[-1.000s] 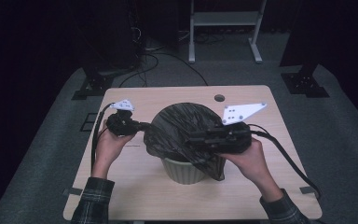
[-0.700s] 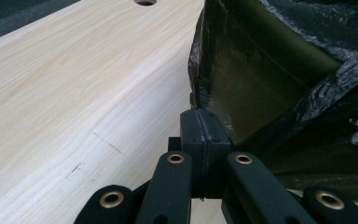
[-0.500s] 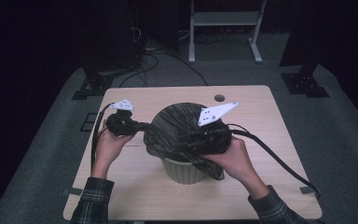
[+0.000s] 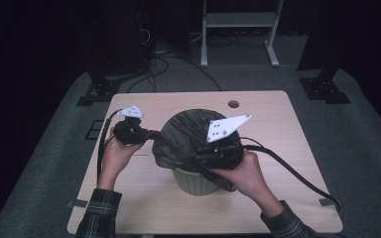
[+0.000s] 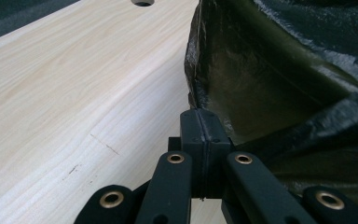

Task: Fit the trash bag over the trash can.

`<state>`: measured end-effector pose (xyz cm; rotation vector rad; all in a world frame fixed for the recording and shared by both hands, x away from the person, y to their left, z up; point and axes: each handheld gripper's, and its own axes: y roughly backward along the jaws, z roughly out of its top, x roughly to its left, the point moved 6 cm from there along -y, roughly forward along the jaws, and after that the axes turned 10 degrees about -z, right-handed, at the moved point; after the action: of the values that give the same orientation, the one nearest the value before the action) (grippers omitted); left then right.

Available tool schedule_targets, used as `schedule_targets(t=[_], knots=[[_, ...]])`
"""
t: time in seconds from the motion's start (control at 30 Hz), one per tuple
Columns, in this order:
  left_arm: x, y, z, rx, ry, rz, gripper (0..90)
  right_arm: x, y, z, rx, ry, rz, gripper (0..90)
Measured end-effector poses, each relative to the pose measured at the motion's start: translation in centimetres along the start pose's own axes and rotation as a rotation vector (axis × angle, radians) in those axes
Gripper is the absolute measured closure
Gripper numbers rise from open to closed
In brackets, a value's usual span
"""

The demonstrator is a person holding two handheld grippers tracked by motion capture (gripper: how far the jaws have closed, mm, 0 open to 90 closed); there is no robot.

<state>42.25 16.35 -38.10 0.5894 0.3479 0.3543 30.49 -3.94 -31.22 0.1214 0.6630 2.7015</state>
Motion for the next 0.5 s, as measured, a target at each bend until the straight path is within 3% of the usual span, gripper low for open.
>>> schedule_targets(t=[0.23, 0.5], knots=[[-0.2, 0.1, 0.0, 0.0, -0.008, -0.001, 90.0, 3.1, -1.3, -0.9, 0.003, 0.06, 0.023, 90.0], [-0.3, -0.1, 0.0, -0.001, -0.009, -0.01, 90.0, 6.1, -2.9, -4.0, 0.036, 0.137, 0.014, 90.0]])
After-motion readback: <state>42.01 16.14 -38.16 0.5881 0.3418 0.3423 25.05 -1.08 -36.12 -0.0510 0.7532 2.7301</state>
